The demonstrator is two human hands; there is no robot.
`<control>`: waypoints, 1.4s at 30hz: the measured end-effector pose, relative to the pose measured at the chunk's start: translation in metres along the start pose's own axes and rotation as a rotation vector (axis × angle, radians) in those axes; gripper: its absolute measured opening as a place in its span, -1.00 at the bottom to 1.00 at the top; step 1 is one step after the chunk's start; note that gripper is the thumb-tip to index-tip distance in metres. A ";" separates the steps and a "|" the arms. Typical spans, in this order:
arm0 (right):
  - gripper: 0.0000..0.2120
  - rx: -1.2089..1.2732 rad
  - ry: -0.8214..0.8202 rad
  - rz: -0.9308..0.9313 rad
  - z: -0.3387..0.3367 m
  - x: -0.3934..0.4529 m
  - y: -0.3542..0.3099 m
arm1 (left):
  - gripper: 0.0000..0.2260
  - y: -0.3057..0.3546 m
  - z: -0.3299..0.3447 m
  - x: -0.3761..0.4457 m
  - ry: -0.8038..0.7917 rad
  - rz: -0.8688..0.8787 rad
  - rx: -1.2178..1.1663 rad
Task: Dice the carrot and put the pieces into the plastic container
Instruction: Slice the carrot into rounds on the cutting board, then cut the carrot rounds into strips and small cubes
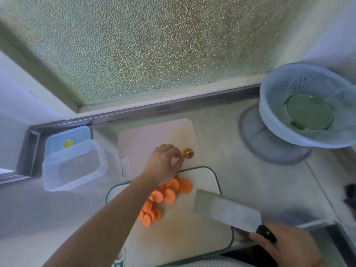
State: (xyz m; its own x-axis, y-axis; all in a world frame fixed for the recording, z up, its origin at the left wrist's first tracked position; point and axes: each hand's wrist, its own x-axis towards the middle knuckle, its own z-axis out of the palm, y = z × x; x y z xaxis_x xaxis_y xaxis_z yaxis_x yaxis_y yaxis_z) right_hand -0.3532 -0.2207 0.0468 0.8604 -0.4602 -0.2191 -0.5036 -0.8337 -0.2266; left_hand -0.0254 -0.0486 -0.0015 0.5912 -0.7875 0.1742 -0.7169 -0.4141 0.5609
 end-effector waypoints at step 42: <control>-0.42 0.374 -0.265 0.094 0.011 0.052 -0.091 | -0.68 0.035 0.034 -0.241 0.181 -0.019 0.108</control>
State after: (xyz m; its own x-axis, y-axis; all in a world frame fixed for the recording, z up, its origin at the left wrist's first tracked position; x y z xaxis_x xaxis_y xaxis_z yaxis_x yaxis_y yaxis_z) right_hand -0.2637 -0.1653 0.0460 0.7845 -0.3942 -0.4787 -0.6140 -0.6024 -0.5101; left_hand -0.2050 0.1112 -0.0514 0.6547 -0.6881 0.3129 -0.7347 -0.4821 0.4772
